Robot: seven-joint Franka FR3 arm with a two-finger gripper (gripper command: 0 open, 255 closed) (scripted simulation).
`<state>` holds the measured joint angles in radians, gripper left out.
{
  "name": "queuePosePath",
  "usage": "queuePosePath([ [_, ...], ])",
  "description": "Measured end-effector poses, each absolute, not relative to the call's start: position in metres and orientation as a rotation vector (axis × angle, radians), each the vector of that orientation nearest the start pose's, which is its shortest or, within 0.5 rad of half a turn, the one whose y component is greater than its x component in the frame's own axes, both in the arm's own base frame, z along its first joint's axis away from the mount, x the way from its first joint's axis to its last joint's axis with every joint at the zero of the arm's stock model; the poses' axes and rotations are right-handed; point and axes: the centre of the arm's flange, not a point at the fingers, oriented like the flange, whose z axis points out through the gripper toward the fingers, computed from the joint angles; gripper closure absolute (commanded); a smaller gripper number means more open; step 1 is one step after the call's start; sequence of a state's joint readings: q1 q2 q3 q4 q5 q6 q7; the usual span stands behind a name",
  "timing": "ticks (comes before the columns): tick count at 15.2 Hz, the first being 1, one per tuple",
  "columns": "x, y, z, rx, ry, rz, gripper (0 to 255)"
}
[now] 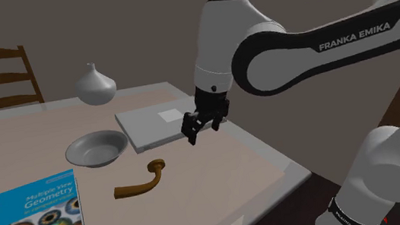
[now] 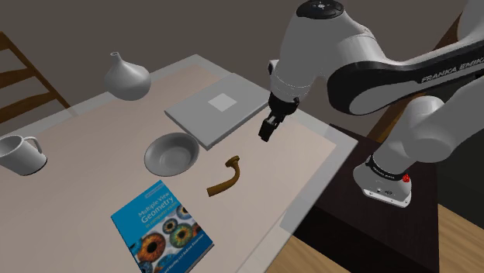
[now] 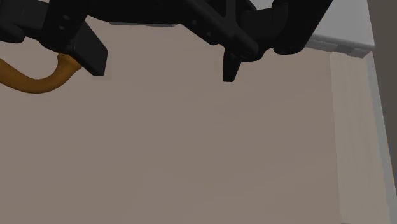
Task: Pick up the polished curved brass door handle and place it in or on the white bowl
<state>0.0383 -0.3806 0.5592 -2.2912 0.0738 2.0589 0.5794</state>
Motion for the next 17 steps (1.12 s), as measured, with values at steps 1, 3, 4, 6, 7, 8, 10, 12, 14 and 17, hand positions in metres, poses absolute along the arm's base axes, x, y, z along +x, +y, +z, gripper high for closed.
queuePosePath([
  [1,0.377,0.286,0.483,-3.188,0.071,-0.251,0],
  [3,0.389,0.308,0.476,-3.184,0.093,-0.264,0],
  [4,0.394,0.320,0.473,-3.183,0.104,-0.270,0],
  [6,0.399,0.344,0.465,-3.180,0.125,-0.283,0],
  [7,0.403,0.354,0.460,-3.179,0.136,-0.289,0],
  [8,0.408,0.368,0.458,-3.176,0.145,-0.294,0],
  [10,0.418,0.386,0.451,-3.173,0.168,-0.307,0],
  [12,0.423,0.394,0.443,-3.171,0.179,-0.313,0],
  [14,0.427,0.396,0.433,-3.170,0.182,-0.314,0],
  [17,0.433,0.395,0.417,-3.170,0.183,-0.315,0],
])
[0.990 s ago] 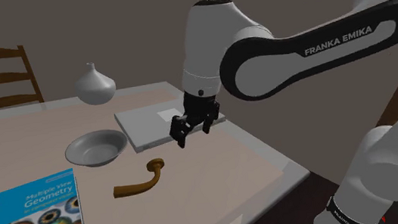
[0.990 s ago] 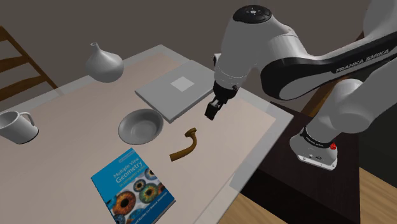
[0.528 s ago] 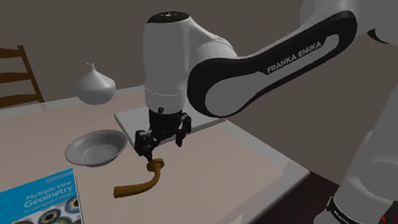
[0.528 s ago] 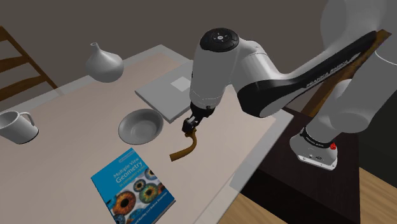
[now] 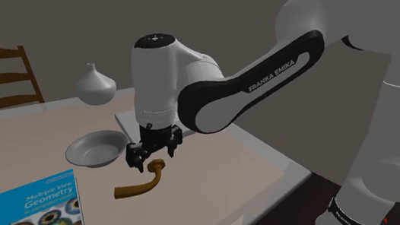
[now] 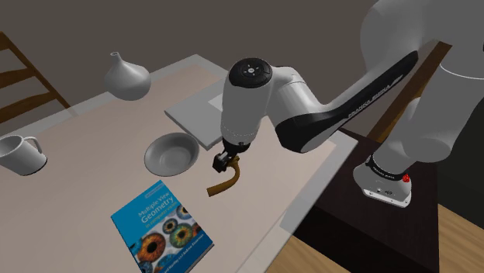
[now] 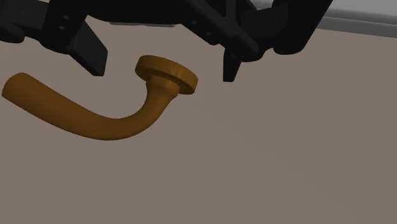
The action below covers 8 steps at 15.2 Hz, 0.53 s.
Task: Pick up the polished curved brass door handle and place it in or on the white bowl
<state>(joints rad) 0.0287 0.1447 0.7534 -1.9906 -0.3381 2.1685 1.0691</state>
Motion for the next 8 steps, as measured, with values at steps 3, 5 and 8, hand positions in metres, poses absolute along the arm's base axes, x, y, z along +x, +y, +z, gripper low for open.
queuePosePath([
  [3,0.4328,0.3944,0.4107,-3.170,0.183,-0.315,0],
  [5,0.4325,0.3943,0.4097,-3.170,0.183,-0.315,0],
  [8,0.4324,0.3943,0.4094,-3.170,0.183,-0.316,255],
])
